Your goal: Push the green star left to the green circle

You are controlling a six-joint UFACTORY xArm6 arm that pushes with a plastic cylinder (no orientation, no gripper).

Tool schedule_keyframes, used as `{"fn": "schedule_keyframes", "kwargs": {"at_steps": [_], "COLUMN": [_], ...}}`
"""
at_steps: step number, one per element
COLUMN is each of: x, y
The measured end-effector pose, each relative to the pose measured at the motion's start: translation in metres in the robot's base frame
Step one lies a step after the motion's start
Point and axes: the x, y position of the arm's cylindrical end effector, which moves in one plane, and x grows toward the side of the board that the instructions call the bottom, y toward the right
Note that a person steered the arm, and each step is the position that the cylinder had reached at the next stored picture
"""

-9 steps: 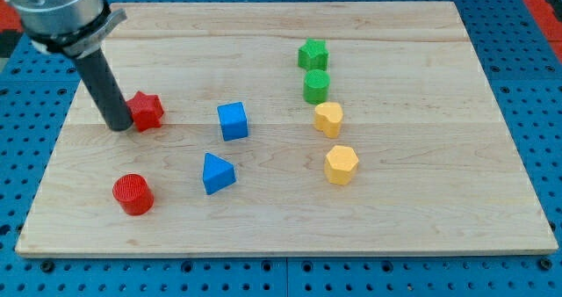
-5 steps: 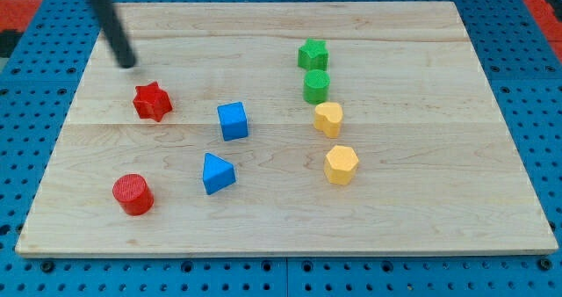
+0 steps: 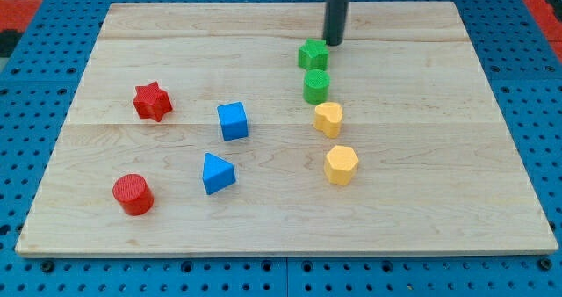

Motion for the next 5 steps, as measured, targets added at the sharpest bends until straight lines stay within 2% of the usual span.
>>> {"fn": "schedule_keyframes", "kwargs": {"at_steps": [2,4,5], "x": [0.042,0.042,0.061], "y": [-0.091,0.000,-0.036]}}
